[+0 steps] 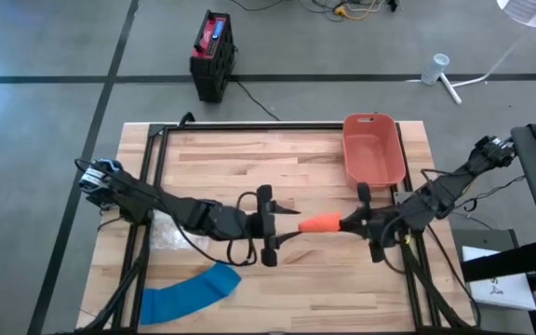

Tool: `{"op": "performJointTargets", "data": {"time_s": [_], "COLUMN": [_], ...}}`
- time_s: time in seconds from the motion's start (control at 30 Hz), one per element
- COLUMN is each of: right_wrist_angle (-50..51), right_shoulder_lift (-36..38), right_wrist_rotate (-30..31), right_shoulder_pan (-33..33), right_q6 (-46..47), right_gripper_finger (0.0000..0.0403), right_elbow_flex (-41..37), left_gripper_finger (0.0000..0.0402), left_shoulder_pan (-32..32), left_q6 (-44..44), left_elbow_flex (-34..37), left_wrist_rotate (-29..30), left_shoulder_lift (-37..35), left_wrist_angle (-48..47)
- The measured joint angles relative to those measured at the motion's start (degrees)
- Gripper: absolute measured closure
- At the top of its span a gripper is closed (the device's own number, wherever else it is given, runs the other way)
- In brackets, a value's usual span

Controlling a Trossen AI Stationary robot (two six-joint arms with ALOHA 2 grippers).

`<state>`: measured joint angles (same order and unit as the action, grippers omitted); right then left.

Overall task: Roll bandage
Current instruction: Roll the orange bandage

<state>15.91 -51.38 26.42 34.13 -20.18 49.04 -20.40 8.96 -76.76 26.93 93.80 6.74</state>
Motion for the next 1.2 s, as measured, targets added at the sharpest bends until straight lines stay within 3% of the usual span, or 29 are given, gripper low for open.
{"op": "performJointTargets", "data": {"time_s": [0.23,0.37,0.6,1.07,1.2], "right_wrist_angle": [2.1,1.6,0.7,-0.4,-0.4], "right_shoulder_lift": [-2.8,-5.8,-9.8,-10.3,-10.3], "right_wrist_rotate": [-9.1,-11.9,-11.5,-11.9,-11.9], "right_shoulder_pan": [0.0,-0.9,-3.0,-3.4,-3.7], "right_q6": [-5.8,-6.4,-3.9,0.7,0.7], "right_gripper_finger": [0.0395,0.0395,0.0395,0.0395,0.0395], "right_elbow_flex": [0.0,0.0,0.0,0.0,0.0], "left_gripper_finger": [0.0163,0.0169,0.0189,0.0217,0.0246], "left_shoulder_pan": [2.2,4.4,6.6,8.4,8.3], "left_q6": [-6.3,-11.7,-18.4,-25.0,-25.0], "left_elbow_flex": [-7.5,-9.6,-10.6,-10.6,-10.5], "left_wrist_rotate": [-15.8,-19.7,-24.9,-26.0,-26.0], "left_shoulder_lift": [1.7,4.4,10.4,13.0,13.0], "left_wrist_angle": [-2.6,-2.6,-2.7,-3.7,-3.3]}}
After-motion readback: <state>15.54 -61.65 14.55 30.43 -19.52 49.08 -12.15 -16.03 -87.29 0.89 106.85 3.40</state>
